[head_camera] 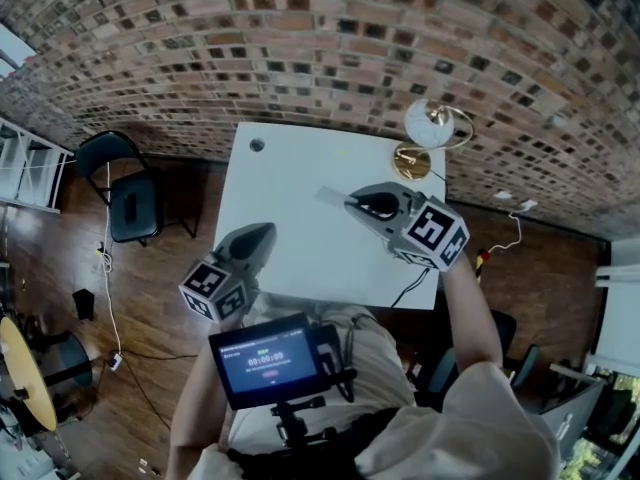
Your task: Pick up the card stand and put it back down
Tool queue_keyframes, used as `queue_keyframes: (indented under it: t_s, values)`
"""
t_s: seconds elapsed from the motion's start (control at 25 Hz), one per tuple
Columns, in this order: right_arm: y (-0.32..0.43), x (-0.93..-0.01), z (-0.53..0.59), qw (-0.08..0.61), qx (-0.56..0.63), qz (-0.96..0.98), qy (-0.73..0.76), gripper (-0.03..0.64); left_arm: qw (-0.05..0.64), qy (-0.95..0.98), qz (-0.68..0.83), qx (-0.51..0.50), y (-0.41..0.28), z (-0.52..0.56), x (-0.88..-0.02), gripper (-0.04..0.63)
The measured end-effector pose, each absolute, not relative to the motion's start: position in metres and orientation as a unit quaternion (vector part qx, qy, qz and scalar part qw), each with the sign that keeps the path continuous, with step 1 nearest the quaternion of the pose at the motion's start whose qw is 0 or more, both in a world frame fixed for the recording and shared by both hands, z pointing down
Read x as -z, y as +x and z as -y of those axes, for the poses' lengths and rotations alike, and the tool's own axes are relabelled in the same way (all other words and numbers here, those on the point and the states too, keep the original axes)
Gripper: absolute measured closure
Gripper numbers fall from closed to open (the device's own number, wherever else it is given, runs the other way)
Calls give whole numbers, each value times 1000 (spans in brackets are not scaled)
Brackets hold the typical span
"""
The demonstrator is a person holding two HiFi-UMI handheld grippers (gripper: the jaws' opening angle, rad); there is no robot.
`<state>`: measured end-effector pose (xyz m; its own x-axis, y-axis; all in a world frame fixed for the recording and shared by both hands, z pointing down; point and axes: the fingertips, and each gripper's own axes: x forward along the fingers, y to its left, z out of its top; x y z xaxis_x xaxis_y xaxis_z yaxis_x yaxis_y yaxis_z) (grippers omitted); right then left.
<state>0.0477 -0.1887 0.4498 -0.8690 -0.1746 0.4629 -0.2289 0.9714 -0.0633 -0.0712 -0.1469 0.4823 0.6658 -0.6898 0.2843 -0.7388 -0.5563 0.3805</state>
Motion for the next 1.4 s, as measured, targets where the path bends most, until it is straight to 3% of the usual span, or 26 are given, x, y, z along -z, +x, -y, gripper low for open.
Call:
queue_keyframes:
  t_s: [0.36, 0.6, 0.84, 1.4]
  values:
    - [46, -421, 180, 217, -57, 970, 94, 588, 239, 880, 408, -43, -74, 146, -473, 597]
    - [45, -426, 181, 218, -56, 970, 96, 588, 202, 887, 405, -93, -70, 144, -480, 598]
    - [46, -438, 183, 230, -56, 967, 98, 588, 227, 885, 404, -47, -73, 149, -479, 598]
    - [38, -500, 182, 266, -77, 957, 85, 588, 259, 867, 421, -69, -86, 147, -517, 598]
